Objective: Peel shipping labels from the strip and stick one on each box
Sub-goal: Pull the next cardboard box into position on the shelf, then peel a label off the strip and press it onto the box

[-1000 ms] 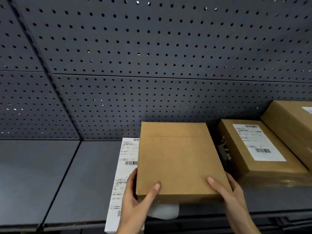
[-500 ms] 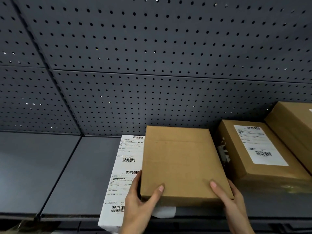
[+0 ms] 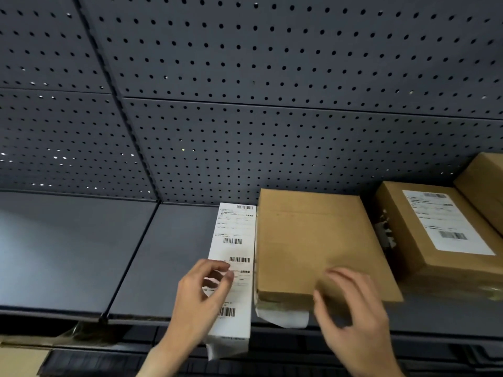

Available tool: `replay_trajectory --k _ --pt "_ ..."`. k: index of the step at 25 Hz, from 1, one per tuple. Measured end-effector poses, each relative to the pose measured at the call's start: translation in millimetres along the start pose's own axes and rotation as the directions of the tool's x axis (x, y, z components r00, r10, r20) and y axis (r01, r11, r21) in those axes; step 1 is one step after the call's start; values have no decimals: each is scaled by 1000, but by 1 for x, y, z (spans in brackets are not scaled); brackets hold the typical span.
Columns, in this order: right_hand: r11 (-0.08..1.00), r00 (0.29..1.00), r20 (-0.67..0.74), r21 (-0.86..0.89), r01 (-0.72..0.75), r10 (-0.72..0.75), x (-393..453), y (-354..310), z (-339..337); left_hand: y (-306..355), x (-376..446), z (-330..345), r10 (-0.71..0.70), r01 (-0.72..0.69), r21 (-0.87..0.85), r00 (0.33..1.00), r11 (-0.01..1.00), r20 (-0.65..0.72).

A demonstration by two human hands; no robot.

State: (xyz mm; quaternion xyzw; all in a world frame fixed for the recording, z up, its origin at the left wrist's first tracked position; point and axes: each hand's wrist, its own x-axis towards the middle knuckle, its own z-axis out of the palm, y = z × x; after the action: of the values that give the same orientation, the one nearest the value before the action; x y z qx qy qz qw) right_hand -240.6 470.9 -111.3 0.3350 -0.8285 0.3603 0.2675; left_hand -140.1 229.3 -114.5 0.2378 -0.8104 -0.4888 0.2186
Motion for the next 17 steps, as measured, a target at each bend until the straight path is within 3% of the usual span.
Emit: replay_trajectory --k 4,7,11,14,17 --pt "956 952 97 60 286 -291 -19 -43 35 -25 -5 -41 16 -19 158 1000 987 22" --pt "894 852 272 112 434 -448 -38 -63 61 -49 -17 -65 72 -96 291 993 952 91" --pt "869 776 408 110 482 -482 -57 -67 90 -73 -29 -75 116 -194 394 970 898 212" --pt "878 767 448 94 470 -459 -67 -65 104 -79 -37 -73 113 -236 390 943 890 313" --pt "891 778 450 102 442 -438 -69 -65 106 -84 -40 -64 51 -188 303 912 934 408"
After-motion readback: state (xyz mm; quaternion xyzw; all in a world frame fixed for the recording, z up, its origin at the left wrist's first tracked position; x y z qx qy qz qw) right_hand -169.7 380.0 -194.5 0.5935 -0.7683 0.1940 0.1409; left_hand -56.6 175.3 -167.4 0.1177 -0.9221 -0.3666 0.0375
